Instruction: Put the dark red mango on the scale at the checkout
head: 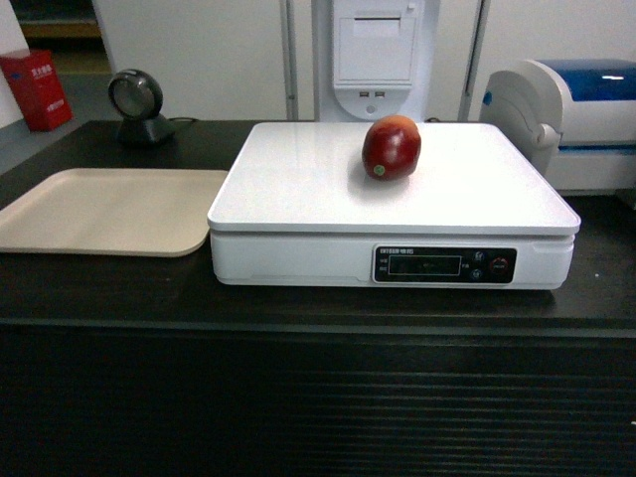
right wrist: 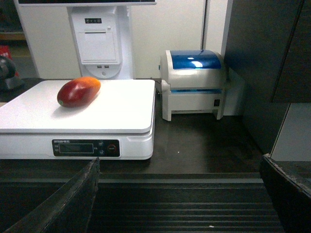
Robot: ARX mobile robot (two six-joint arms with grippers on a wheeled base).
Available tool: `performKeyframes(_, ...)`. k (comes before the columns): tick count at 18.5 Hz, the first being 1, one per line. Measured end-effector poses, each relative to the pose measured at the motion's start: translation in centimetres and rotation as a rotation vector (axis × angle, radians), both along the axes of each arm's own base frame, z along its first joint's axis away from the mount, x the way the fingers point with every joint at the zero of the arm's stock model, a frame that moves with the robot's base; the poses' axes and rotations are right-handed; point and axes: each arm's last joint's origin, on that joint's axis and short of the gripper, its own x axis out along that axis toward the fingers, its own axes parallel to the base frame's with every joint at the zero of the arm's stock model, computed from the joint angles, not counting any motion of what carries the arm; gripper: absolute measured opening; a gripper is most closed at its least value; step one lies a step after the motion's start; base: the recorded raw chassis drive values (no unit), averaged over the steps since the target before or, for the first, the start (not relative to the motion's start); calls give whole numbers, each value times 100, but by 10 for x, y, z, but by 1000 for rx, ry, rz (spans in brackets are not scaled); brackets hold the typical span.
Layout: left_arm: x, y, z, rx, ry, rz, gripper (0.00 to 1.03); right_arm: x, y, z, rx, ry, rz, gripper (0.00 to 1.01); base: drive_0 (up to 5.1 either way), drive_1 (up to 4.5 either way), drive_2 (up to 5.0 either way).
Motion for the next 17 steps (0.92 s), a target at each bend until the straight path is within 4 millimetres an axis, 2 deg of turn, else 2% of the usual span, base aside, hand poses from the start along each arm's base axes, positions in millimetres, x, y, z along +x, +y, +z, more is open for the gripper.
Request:
performKeyframes(1, -19, 6, -3, 12, -13, 23, 98, 0, 0, 0, 0, 0, 0, 98, 0, 0, 0)
performKeyframes(2, -29, 10, -6, 12, -18, 41, 98, 0, 0, 0, 0, 0, 0, 98, 0, 0, 0)
performKeyframes(7, -57, 26, -12, -26, -28, 140, 98, 0, 0, 0, 0, 0, 0, 98, 0, 0, 0)
performKeyframes(8, -64, 31, -18, -38, 2, 134, 88, 0, 0, 0, 0, 0, 0, 98, 0, 0, 0)
performKeyframes(10, -81, 43, -45, -46, 10, 130, 68, 0, 0, 0, 0, 0, 0, 98, 0, 0, 0)
performKeyframes(13, -95, 44, -81, -56, 24, 126, 36, 0, 0, 0, 0, 0, 0, 98, 0, 0, 0)
performKeyframes(17, -99, 44, -90, -56, 31, 125, 25, 0, 0, 0, 0, 0, 0, 98, 0, 0, 0)
